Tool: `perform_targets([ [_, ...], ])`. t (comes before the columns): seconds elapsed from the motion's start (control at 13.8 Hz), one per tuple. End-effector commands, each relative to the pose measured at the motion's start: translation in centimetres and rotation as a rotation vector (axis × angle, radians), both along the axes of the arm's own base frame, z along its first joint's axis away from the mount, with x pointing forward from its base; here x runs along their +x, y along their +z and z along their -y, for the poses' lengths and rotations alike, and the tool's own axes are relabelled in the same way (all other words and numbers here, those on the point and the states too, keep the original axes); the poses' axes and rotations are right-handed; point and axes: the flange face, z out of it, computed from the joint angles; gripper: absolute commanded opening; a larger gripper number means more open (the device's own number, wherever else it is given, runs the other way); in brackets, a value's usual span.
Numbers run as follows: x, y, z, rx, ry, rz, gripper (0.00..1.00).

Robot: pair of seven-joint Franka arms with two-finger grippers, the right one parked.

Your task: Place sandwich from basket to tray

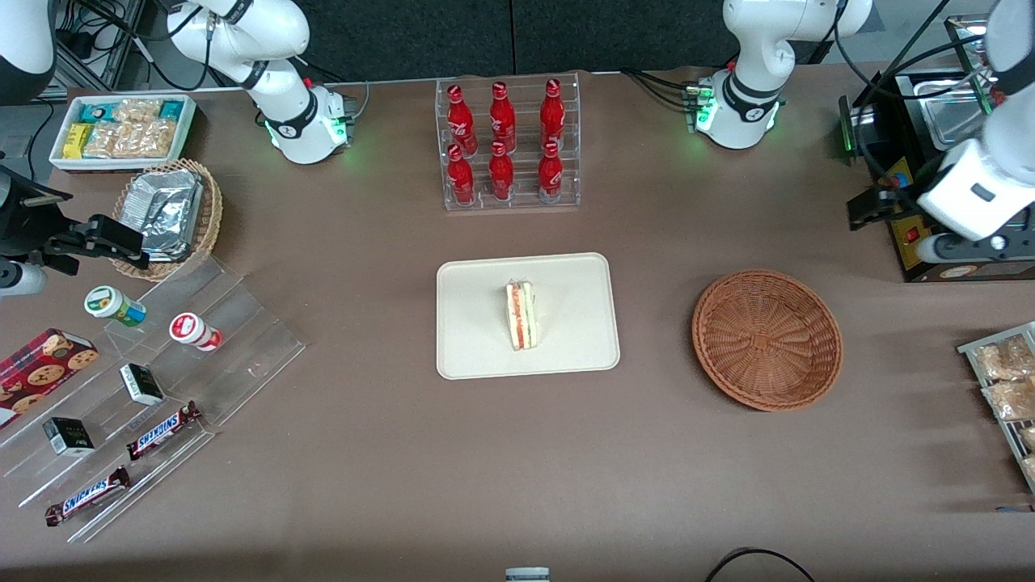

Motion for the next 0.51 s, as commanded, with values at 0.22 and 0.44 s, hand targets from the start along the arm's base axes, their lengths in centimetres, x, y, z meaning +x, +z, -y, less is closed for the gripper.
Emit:
perform_targets([
  [0.22, -0.94, 0.71, -0.93, -0.015, -0.018, -0.014, 1.0],
  [0.44, -0.35, 1.46, -0.16, -0.016, -0.005, -0.001, 1.0],
])
